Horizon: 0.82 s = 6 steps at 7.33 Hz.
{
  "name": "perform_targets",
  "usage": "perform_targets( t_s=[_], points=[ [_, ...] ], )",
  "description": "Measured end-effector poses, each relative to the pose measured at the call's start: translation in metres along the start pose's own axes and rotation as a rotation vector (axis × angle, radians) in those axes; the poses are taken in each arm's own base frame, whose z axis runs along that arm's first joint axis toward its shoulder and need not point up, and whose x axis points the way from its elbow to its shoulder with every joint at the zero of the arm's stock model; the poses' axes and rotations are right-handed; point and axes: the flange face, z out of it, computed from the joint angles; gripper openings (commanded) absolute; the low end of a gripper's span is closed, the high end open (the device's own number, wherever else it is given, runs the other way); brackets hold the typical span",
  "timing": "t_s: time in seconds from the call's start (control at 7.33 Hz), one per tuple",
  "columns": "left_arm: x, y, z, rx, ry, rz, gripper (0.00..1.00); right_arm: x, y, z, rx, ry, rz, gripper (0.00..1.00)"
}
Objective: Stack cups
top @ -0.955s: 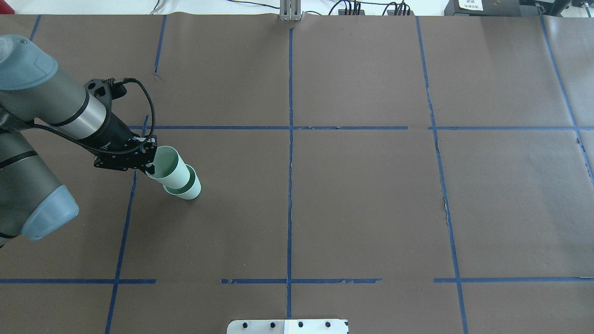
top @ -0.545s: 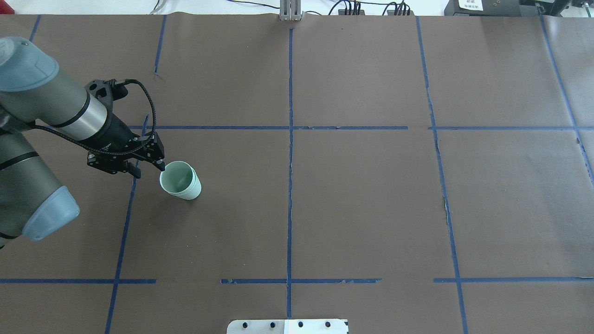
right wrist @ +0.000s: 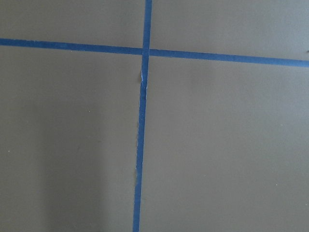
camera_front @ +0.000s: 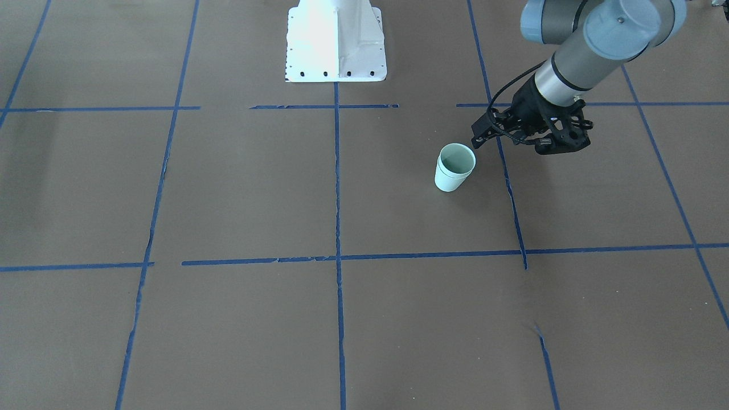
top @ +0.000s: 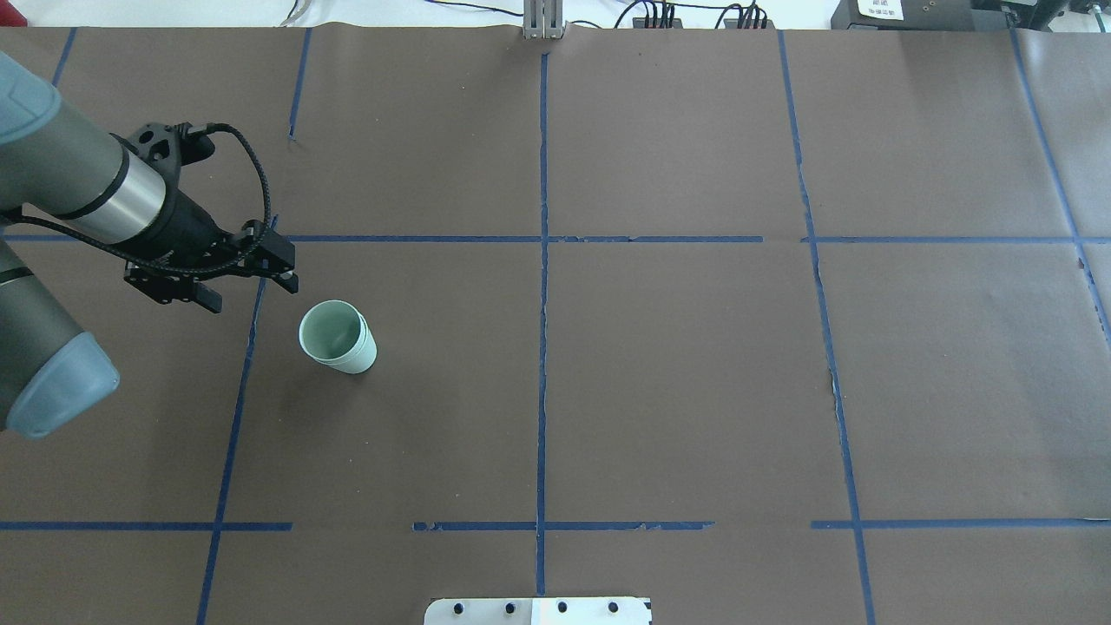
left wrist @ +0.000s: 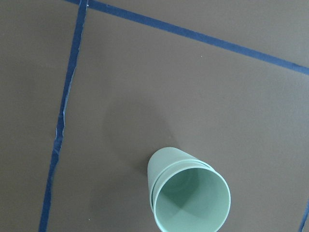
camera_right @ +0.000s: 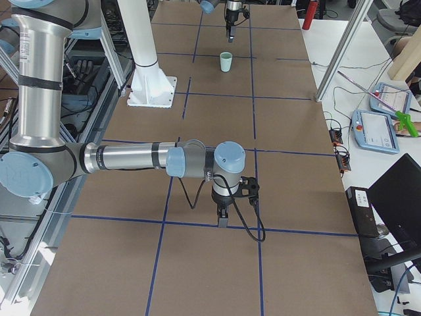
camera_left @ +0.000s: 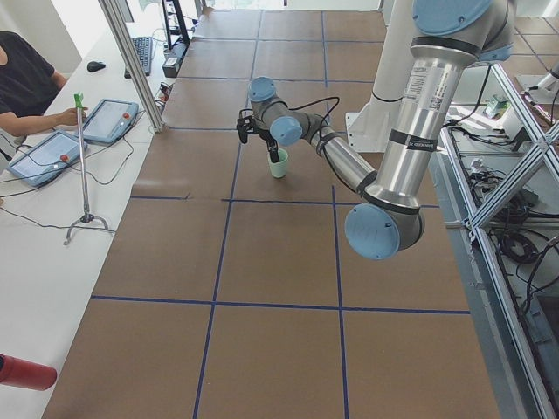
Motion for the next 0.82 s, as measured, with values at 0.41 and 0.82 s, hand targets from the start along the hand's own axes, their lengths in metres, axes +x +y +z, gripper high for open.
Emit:
perform_targets(
  t_s=[0.41,0.82],
  points=[
    [-0.11,-0.041,-0.049,0.093,-0.076,0.219,1.0,0.0,0.0,0.0,-0.001,0.0,0.0,1.0],
    [-0.29,-0.074,-0.105,0.139,-0.198,0.34,1.0,0.0,0.0,0.0,-0.001,0.0,0.0,1.0]
  ],
)
